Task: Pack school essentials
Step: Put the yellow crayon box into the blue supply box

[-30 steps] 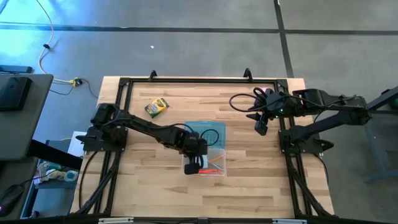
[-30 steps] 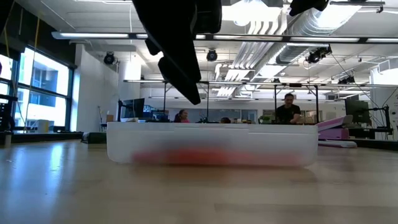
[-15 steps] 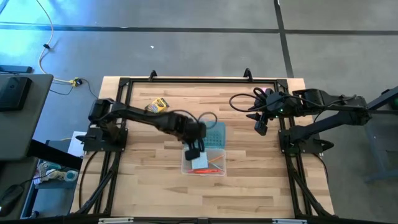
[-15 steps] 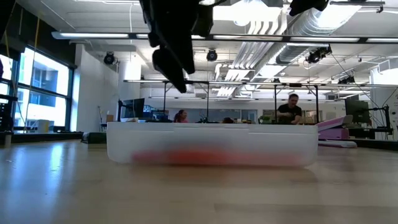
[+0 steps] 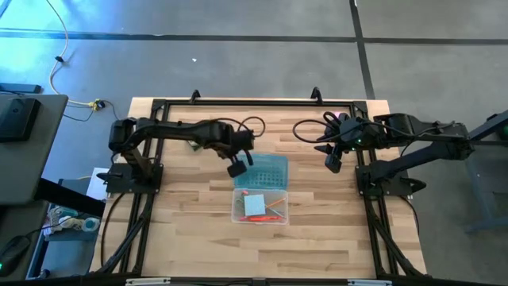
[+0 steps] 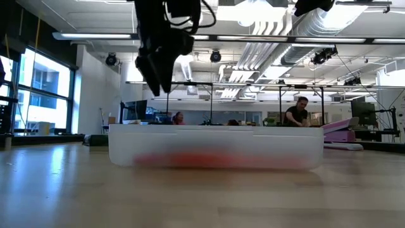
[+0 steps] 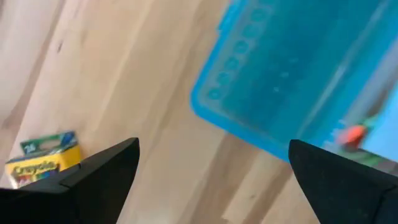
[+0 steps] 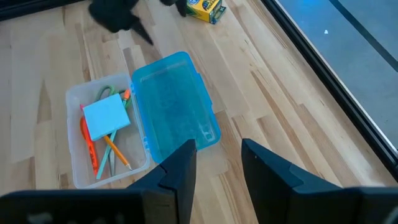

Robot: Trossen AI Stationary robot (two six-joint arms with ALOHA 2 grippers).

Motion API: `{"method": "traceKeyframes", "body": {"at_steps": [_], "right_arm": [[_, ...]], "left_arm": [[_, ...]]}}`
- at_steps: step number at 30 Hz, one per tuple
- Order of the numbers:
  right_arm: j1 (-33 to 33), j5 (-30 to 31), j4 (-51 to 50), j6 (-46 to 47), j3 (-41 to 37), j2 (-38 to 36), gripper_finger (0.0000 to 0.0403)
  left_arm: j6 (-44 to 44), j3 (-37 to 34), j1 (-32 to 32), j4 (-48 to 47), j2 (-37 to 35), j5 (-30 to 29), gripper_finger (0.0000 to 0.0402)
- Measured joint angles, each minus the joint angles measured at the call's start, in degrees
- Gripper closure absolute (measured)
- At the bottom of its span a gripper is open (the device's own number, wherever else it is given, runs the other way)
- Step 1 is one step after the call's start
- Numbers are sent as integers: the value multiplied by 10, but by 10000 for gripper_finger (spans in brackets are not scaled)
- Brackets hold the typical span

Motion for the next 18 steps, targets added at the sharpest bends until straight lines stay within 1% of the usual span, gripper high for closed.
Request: {"method": "traceKeyframes", "body": {"at_steps": [2, 4, 7, 10, 13, 18], "right_arm": [[0, 0, 0, 0, 0, 0, 286], [0, 0, 0, 0, 0, 0, 286], [0, 0, 0, 0, 0, 0, 286], [0, 0, 0, 0, 0, 0, 286], [0, 0, 0, 0, 0, 0, 286], [0, 0, 0, 0, 0, 0, 286]], "left_arm": [[3, -22, 17, 4, -10, 6, 2], [4, -58, 35, 19, -32, 9, 2], [1, -123, 63, 53, -81, 12, 2], [1, -168, 95, 78, -124, 5, 2], [25, -189, 136, 81, -148, -2, 2], [86, -207, 211, 69, -153, -5, 2]]}}
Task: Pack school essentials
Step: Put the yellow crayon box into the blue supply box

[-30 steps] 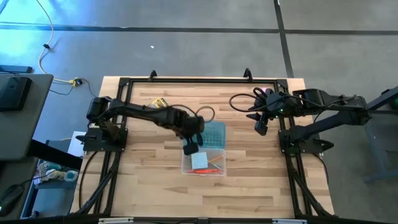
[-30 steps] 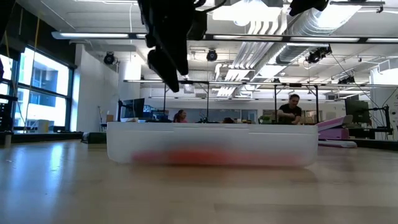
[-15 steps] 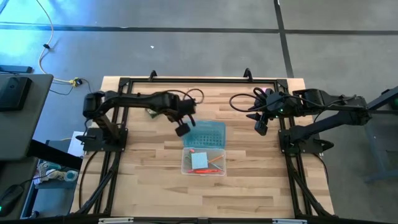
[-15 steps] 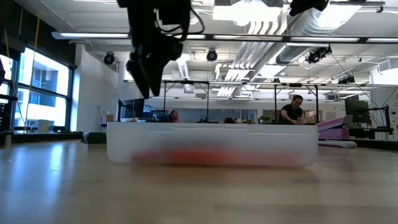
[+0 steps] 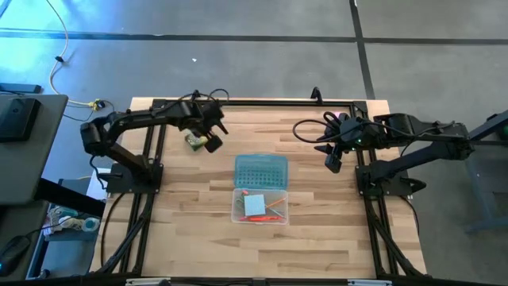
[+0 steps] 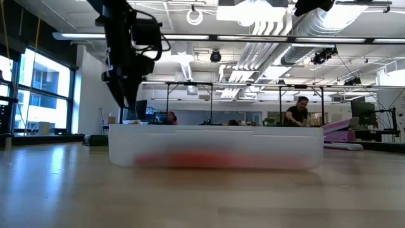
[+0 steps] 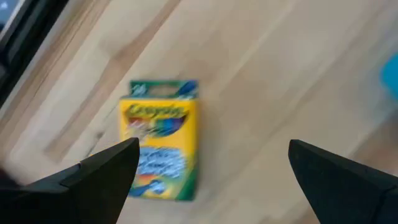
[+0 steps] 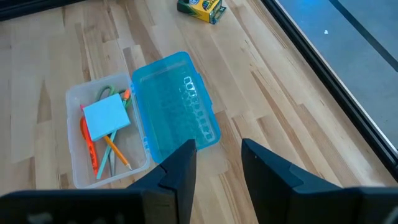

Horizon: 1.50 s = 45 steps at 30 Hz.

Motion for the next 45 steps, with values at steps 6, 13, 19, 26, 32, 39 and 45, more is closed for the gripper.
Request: {"method": "traceKeyframes", "body": {"at_steps": [6, 13, 19, 26, 32, 39, 45], "right_arm": [[0, 0, 0, 0, 0, 0, 286], [0, 0, 0, 0, 0, 0, 286], [0, 0, 0, 0, 0, 0, 286], [0, 0, 0, 0, 0, 0, 286], [0, 0, 0, 0, 0, 0, 286], [0, 0, 0, 0, 0, 0, 286], [0, 0, 0, 0, 0, 0, 286]], "left_arm": [[72, -34, 84, 1, 5, 31, 2], [122, -75, 145, 34, 5, 48, 2], [163, -98, 156, 68, 7, 47, 2], [182, -125, 161, 106, 7, 60, 2], [187, -129, 160, 123, 11, 68, 2], [176, -128, 154, 127, 35, 64, 2], [159, -128, 152, 132, 55, 70, 2]]}}
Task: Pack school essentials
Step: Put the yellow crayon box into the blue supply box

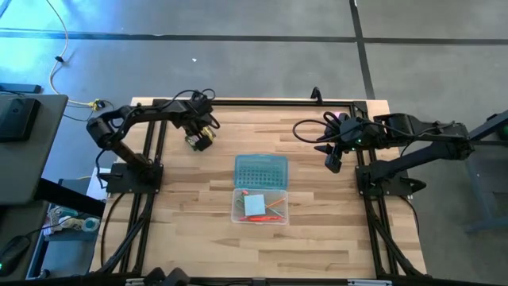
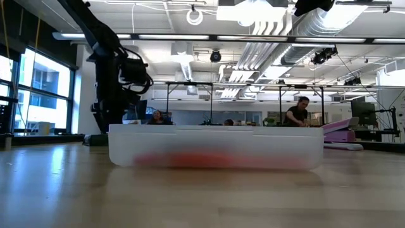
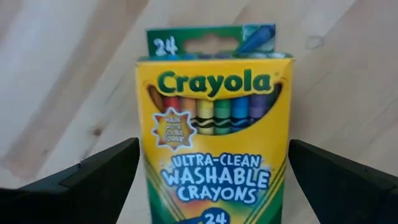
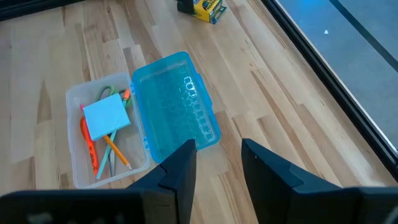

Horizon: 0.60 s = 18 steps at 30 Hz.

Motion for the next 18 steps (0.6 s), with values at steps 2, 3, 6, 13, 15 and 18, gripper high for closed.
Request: {"method": "traceKeyframes", "body": {"at_steps": [2, 3, 6, 13, 15, 18], "right_arm": [[0, 0, 0, 0, 0, 0, 286], [0, 0, 0, 0, 0, 0, 286], [0, 0, 0, 0, 0, 0, 286], [0, 0, 0, 0, 0, 0, 286], [0, 0, 0, 0, 0, 0, 286], [0, 0, 0, 0, 0, 0, 286]], "left_arm": [[-1, 0, 1, 1, 14, 5, 2], [-2, 0, 1, 2, 22, 6, 2], [-5, 1, 1, 8, 44, 23, 2], [-8, 2, 1, 9, 49, 33, 9], [-13, 0, 1, 13, 40, 34, 17], [-22, 0, -1, 16, 26, 47, 33]]}}
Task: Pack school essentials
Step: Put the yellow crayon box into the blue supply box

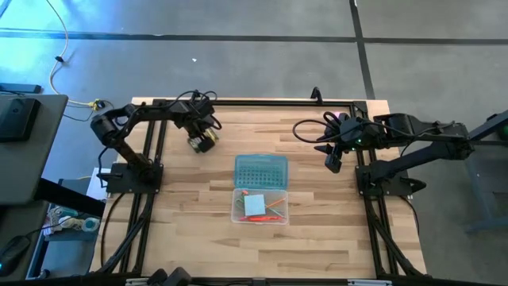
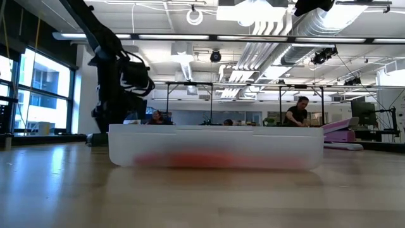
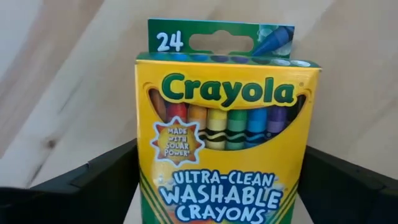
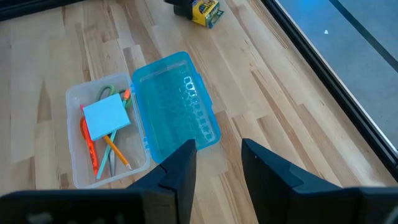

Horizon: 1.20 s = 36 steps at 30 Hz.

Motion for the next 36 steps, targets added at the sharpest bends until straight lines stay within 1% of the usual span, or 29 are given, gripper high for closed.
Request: {"method": "traceKeyframes", "body": {"at_steps": [5, 9, 15, 19, 23, 28, 32, 36], "right_arm": [[0, 0, 0, 0, 0, 0, 286], [0, 0, 0, 0, 0, 0, 286], [0, 0, 0, 0, 0, 0, 286], [0, 0, 0, 0, 0, 0, 286], [0, 0, 0, 0, 0, 0, 286], [0, 0, 0, 0, 0, 0, 286], [0, 0, 0, 0, 0, 0, 286], [0, 0, 0, 0, 0, 0, 286]], "left_arm": [[-3, 0, -6, -1, -6, 4, 60], [-11, 0, -19, -3, -6, 5, 73], [-32, 3, -47, -5, -12, 5, 77], [-38, 37, -88, -28, -23, 5, 78], [-39, 98, -157, -65, -36, -12, 78], [-71, 168, -276, -79, -37, -54, 78], [-124, 198, -374, -62, -34, -78, 78], [-161, 202, -457, -22, -31, -91, 78]]}}
